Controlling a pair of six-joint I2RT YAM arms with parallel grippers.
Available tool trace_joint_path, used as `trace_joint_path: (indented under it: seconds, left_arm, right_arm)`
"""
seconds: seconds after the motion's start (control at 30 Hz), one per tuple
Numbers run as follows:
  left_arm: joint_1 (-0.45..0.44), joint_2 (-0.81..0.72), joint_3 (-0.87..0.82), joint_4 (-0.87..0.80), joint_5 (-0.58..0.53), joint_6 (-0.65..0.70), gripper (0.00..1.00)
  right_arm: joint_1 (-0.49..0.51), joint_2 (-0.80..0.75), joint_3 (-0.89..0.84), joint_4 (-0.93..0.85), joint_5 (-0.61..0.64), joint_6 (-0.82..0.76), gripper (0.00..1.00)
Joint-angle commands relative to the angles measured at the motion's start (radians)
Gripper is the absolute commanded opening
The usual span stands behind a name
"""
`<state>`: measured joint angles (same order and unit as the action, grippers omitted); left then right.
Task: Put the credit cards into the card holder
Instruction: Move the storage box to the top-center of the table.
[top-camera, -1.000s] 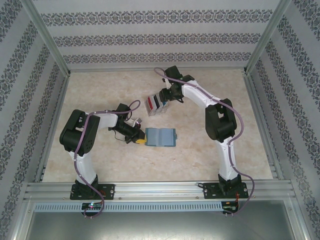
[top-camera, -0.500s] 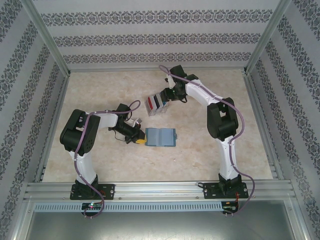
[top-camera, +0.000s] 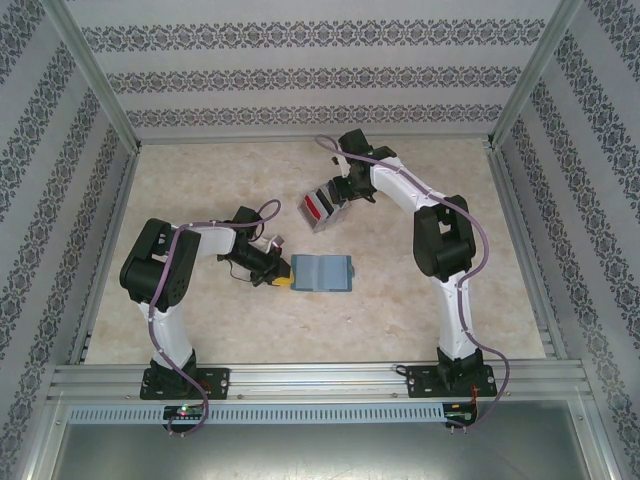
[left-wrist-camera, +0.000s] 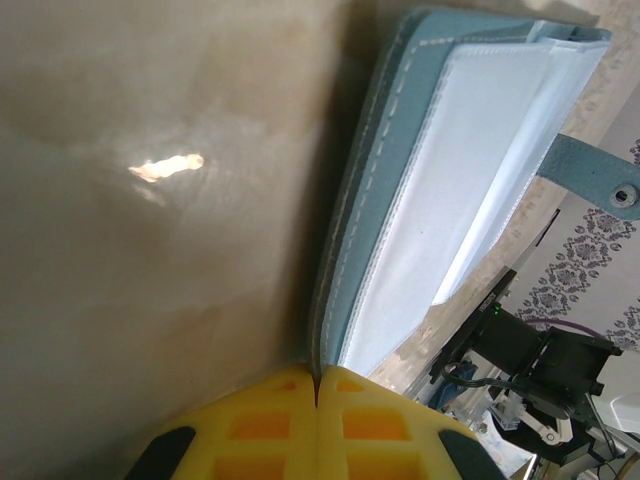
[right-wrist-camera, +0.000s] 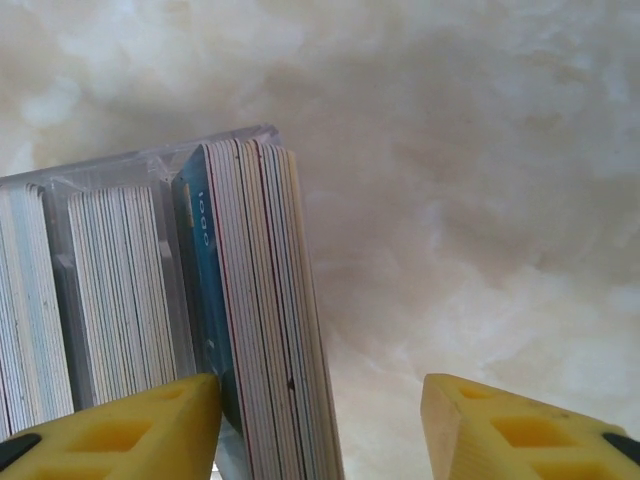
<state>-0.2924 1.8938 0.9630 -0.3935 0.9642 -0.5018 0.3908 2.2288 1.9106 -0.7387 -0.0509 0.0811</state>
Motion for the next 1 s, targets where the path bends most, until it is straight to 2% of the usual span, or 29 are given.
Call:
trace_joint_path:
  seconds: [0.0, 0.6, 0.97]
  left_arm:
    - [0.01, 0.004, -0.013, 0.026, -0.005, -0.011, 0.0]
    - [0.01, -0.003, -0.012, -0.001, -0.001, 0.01, 0.0]
    - [0.01, -0.008, -0.009, -0.026, -0.001, 0.024, 0.0]
  right_arm:
    - [0.011, -0.014, 0.027, -0.036, 0.068, -0.043, 0.55]
    - [0.012, -0.026, 0.051, -0.044, 0.12, -0.067, 0.55]
    - [0.01, -0.028, 0.048, -0.03, 0.154, -0.066, 0.47]
